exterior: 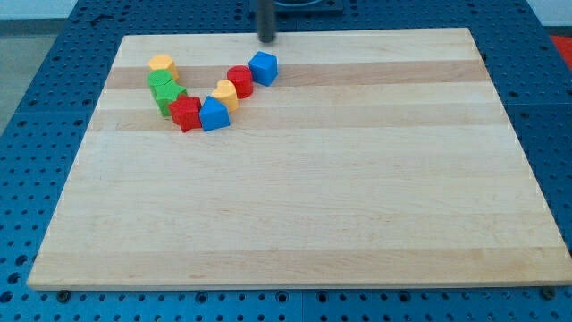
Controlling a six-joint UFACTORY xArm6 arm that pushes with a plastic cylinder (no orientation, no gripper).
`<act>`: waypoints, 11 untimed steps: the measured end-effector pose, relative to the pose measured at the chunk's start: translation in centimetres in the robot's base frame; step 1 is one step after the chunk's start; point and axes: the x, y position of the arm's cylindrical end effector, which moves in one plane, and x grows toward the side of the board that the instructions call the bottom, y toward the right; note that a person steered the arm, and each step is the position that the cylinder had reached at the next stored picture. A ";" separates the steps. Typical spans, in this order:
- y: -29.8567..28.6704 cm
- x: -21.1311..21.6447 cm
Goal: Push the yellow hexagon a bit right
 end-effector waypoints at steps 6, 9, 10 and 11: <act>-19.8 7.1; -16.6 5.3; -14.3 5.9; -12.3 7.0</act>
